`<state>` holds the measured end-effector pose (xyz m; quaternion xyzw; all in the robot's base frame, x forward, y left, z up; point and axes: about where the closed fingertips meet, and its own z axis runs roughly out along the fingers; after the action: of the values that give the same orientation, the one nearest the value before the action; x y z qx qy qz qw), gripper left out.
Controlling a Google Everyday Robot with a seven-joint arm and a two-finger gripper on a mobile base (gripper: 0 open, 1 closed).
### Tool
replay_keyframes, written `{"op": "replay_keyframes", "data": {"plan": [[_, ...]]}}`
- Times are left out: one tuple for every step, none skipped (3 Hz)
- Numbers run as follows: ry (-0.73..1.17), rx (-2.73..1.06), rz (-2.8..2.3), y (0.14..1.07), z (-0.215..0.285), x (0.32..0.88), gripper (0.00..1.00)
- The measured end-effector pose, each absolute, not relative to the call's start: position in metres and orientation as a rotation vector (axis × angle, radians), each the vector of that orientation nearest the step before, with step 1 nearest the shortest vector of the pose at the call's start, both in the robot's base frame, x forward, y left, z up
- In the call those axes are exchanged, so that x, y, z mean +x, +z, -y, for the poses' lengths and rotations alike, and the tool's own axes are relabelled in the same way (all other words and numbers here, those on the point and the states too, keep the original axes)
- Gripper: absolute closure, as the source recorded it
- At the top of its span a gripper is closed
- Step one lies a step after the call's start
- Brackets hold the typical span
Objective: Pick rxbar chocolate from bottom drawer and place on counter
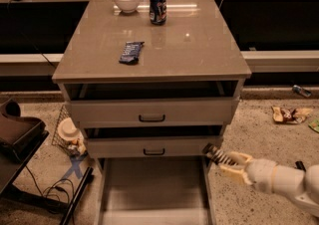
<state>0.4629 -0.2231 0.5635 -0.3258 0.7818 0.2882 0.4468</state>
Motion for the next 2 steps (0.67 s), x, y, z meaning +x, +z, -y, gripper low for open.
{"op": "replay_keyframes", "data": {"plan": [[0.598, -0.797, -1.934, 0.654, 0.236, 0.476, 1.00], [0.468, -0.827, -1.927, 0.730, 0.242, 0.492, 1.00]]}}
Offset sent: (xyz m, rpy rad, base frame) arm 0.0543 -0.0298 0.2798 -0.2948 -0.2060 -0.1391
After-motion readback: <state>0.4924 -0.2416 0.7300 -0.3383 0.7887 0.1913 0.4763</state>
